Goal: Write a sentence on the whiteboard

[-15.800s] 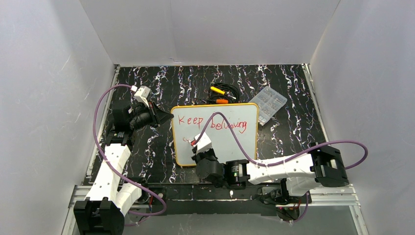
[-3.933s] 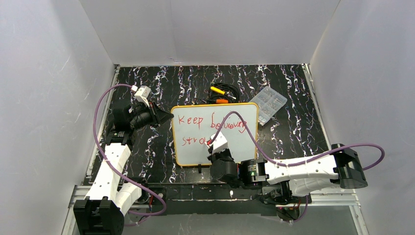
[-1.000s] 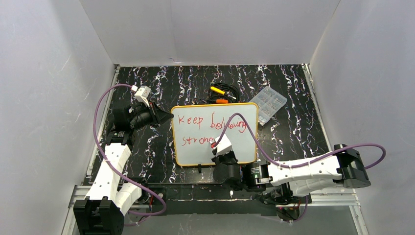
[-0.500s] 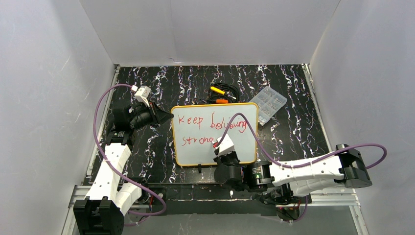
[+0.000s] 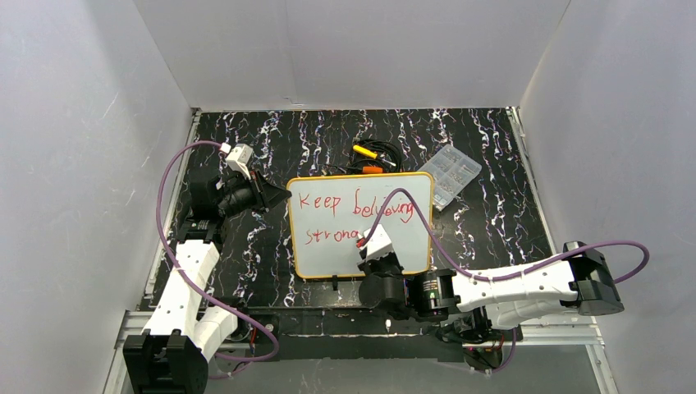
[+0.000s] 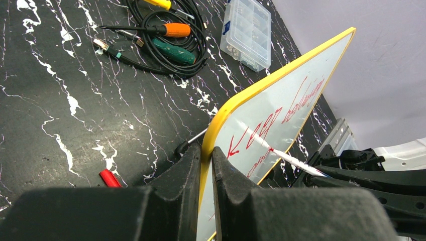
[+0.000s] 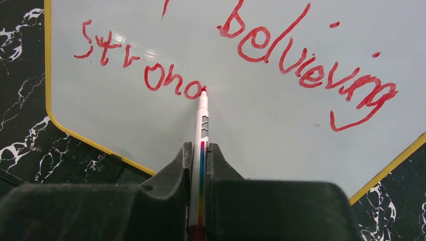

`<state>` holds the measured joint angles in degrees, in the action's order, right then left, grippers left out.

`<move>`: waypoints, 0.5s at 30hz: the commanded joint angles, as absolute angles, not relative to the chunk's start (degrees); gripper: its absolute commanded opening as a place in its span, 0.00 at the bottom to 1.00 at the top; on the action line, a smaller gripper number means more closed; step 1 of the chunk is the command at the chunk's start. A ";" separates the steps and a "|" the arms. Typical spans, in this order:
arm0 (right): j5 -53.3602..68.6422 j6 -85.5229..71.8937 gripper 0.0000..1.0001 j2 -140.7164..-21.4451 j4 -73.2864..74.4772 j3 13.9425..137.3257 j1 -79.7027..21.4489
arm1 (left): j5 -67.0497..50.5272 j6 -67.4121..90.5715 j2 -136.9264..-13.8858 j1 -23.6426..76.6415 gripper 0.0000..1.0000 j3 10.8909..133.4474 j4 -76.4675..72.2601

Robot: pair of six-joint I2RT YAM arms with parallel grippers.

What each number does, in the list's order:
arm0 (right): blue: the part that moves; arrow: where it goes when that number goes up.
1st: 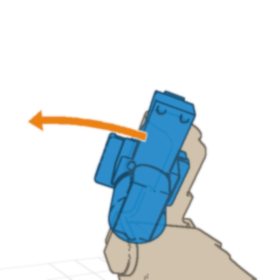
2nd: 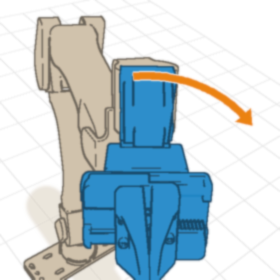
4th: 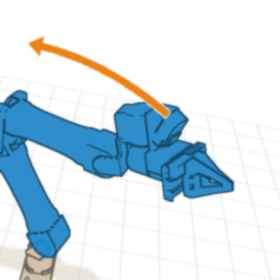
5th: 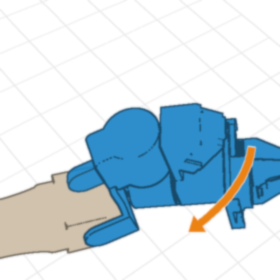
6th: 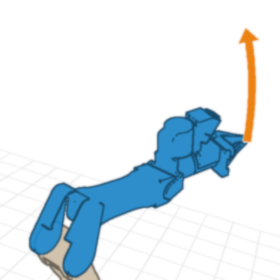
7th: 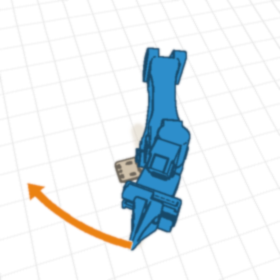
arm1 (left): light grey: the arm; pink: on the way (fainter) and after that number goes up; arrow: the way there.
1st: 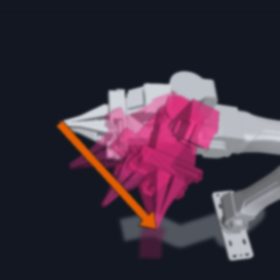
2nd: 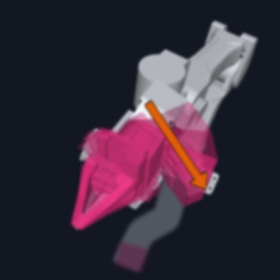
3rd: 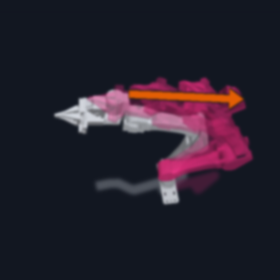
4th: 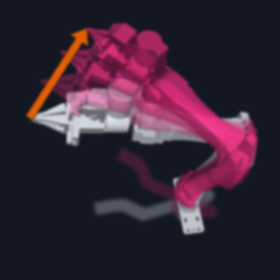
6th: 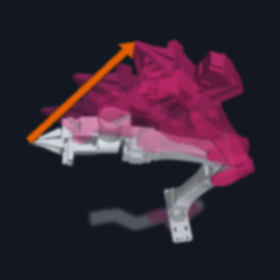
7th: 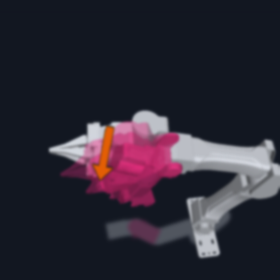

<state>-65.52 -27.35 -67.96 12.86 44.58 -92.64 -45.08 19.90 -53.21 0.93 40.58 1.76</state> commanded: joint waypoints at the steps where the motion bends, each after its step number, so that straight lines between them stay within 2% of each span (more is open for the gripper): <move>1: -64.91 -31.88 0.01 -67.96 17.22 46.60 -92.58 | -48.08 19.69 -53.04 1.99 0.00 41.84 4.22; 9: -62.52 -35.39 0.01 -68.41 20.36 46.65 -94.04 | -48.14 19.78 -52.83 2.01 0.00 41.79 4.21; 15: -61.98 -33.27 0.01 -70.13 14.92 46.73 -94.75 | -48.15 19.78 -52.73 2.01 0.00 41.84 4.20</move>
